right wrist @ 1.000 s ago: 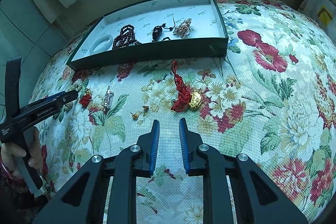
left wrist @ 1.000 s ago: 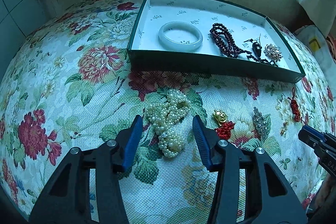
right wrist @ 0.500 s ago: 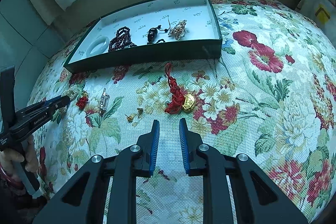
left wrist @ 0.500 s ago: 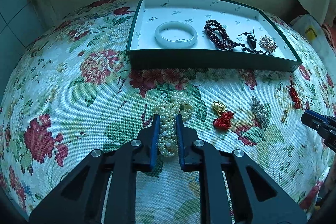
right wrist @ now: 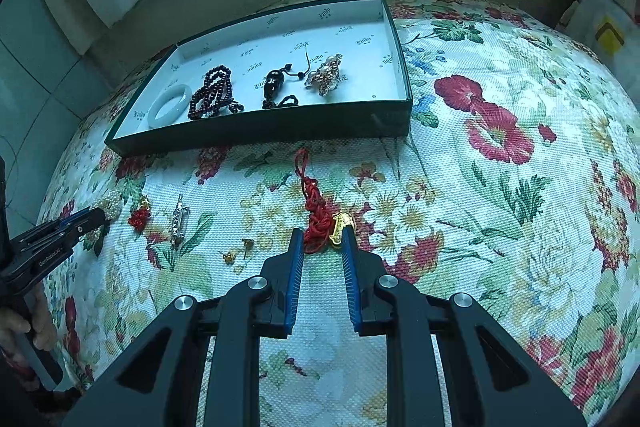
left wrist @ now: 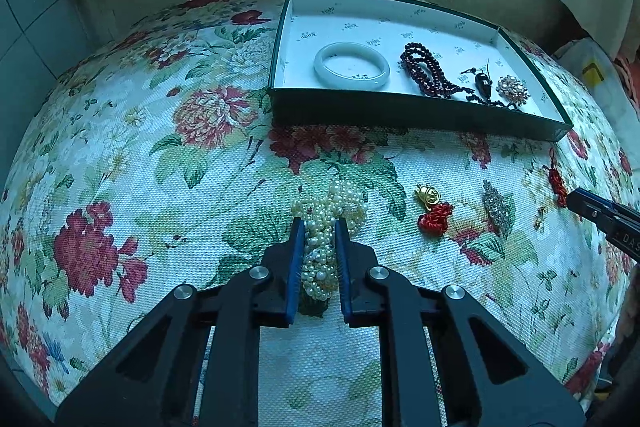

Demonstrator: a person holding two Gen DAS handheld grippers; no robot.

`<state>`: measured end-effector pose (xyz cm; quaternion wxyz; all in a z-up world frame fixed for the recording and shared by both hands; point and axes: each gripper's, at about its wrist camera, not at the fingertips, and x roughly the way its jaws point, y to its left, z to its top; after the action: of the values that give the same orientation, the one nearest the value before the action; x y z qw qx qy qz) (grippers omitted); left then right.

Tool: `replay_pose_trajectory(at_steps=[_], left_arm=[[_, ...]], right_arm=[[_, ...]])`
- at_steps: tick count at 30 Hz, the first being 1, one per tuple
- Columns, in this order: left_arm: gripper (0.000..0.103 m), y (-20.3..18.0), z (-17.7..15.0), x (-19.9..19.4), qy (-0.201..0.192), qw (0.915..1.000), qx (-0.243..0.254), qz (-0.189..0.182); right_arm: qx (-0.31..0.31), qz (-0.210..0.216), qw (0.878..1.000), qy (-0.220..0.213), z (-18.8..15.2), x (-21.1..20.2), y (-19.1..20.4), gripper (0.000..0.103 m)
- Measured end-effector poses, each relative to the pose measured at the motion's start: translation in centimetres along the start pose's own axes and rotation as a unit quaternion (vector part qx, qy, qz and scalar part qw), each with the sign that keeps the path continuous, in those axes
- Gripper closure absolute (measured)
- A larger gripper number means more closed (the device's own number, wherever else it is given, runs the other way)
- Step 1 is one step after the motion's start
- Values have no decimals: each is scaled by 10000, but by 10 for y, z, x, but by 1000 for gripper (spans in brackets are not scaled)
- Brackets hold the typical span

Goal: Organize jewelry
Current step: 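Grasp the red tassel with gold charm with the right tool while the left tool holds the pearls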

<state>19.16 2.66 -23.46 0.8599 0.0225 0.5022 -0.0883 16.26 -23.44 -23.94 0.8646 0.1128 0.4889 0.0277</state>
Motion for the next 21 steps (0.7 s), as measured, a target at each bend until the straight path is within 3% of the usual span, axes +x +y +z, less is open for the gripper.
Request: replay_pose_trajectory(at_steps=[6, 8, 9, 10, 18, 20, 21], left_arm=[[88, 0, 0, 5, 50, 10000, -27, -16], [88, 0, 1, 7, 63, 10000, -36, -19], [88, 1, 1, 7, 68, 10000, -36, -24], [88, 1, 1, 8, 73, 10000, -38, -23], [88, 0, 1, 9, 86, 10000, -45, -26], [88, 0, 1, 9, 87, 9999, -47, -28], [88, 0, 2, 10, 87, 9999, -48, -28]], right_arm=[[-29, -81, 10000, -13, 6, 6, 0, 83], [-57, -110, 9999, -26, 8, 7, 2, 69], [-56, -125, 9999, -52, 8, 7, 2, 57], [-61, -130, 9999, -83, 9, 7, 2, 55], [-265, -279, 9992, -65, 7, 15, 9, 55], [-411, -423, 9982, -87, 5, 15, 14, 57], [-482, -499, 9975, -107, 4, 15, 15, 64]])
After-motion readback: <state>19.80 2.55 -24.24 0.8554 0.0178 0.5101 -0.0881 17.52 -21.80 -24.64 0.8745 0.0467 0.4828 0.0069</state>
